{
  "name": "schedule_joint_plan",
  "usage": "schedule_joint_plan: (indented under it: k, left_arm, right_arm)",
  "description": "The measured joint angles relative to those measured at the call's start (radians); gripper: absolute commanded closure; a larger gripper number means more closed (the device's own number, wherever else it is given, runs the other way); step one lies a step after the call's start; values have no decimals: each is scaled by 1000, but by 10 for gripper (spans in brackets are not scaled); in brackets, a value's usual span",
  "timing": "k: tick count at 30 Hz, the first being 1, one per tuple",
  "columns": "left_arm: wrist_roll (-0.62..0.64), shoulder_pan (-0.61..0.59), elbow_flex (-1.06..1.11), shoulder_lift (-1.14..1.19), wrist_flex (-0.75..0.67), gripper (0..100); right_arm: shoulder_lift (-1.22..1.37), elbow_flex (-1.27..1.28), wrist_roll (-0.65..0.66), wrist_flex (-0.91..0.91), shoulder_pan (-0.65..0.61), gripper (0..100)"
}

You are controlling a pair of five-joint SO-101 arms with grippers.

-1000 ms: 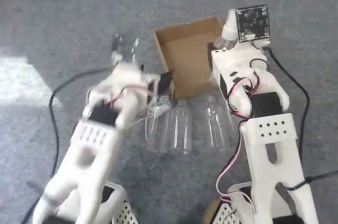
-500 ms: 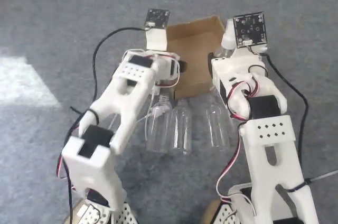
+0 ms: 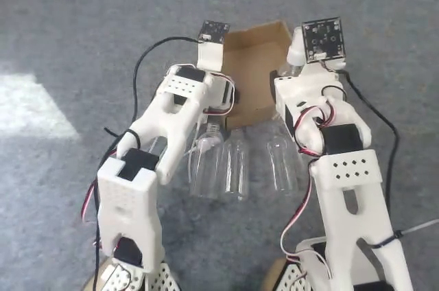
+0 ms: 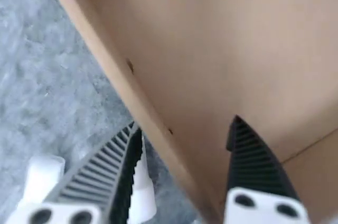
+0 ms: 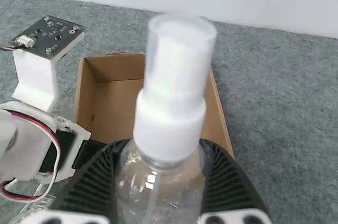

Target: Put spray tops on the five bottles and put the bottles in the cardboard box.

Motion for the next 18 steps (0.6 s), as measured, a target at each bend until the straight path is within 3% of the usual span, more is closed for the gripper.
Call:
schedule_joint_plan:
  k: [18]
  left_arm:
    - [-319, -14, -2, -5, 221, 809]
  right_arm:
    - [0, 0, 0, 0, 0, 992]
